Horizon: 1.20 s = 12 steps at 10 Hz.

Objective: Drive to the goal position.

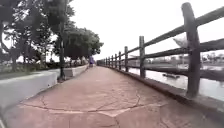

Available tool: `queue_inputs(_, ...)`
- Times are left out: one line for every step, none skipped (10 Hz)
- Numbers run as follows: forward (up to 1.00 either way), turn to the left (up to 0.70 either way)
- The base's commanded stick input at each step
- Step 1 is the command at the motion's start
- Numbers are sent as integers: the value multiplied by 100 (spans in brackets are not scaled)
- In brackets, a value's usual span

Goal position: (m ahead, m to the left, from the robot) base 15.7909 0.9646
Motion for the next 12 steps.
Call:
queue_inputs(100,0)
queue_inputs(100,0)
queue_inputs(100,40)
queue_inputs(100,40)
queue_inputs(100,20)
queue_inputs(100,0)
queue_inputs(100,0)
queue_inputs(100,0)
queue_inputs(100,0)
queue_inputs(100,0)
queue_inputs(100,0)
queue_inputs(100,0)
